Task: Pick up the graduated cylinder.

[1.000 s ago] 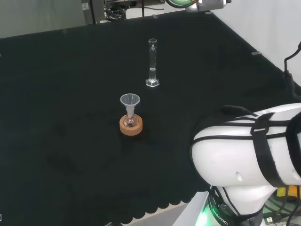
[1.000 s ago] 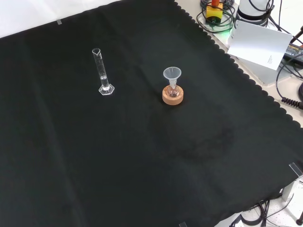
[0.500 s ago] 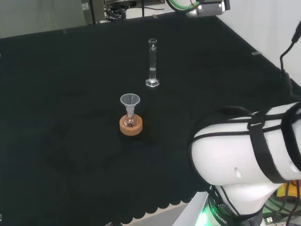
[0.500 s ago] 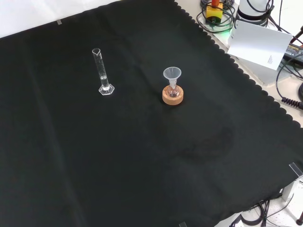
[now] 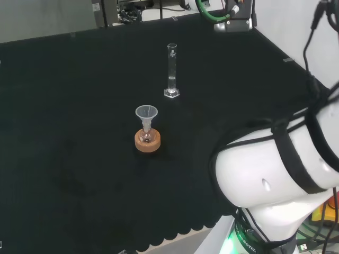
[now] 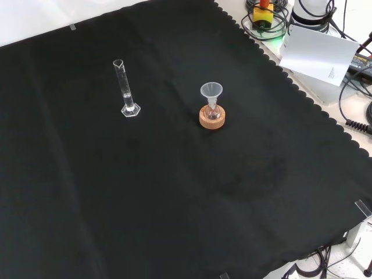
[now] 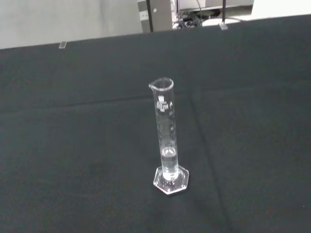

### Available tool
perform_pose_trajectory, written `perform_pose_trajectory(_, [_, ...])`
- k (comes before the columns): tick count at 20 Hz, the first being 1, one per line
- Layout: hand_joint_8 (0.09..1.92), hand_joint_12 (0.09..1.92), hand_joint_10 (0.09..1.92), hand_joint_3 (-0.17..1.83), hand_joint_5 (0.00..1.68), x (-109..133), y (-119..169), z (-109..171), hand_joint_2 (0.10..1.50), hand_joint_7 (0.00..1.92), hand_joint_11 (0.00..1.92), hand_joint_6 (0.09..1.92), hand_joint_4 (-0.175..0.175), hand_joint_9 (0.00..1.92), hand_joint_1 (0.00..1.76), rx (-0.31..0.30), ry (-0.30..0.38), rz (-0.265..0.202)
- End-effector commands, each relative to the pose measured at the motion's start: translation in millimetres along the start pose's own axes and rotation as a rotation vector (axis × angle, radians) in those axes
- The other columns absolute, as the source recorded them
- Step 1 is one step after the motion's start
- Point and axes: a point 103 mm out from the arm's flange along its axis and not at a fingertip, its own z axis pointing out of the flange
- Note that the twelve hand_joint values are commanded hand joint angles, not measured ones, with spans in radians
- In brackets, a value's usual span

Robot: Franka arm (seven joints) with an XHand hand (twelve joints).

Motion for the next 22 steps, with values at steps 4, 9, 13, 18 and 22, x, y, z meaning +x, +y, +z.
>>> perform_pose_trajectory(4, [0.54, 1.35, 0.20, -0.09, 0.23, -64, 103, 90, 1.23, 0.09, 0.16, 0.09, -0.033, 0.47, 0.39, 0.000, 0.151, -0.037])
perform_pose_trajectory(9, [0.59, 1.36, 0.57, -0.17, 0.25, -67, 125, 128, 1.21, 0.10, 0.17, 0.09, -0.038, 0.34, 0.46, 0.043, 0.171, -0.054])
perform_pose_trajectory(13, [0.58, 1.36, 0.60, -0.17, 0.24, -68, 137, 151, 1.19, 0.07, 0.17, 0.09, -0.038, 0.32, 0.48, 0.067, 0.195, -0.077])
perform_pose_trajectory(18, [0.58, 1.36, 0.62, -0.17, 0.22, -66, 149, 178, 1.17, 0.07, 0.17, 0.09, -0.037, 0.31, 0.49, 0.092, 0.222, -0.099])
perform_pose_trajectory(22, [0.61, 1.37, 0.65, -0.17, 0.22, -65, 155, 198, 1.15, 0.13, 0.21, 0.09, -0.036, 0.39, 0.52, 0.105, 0.265, -0.125])
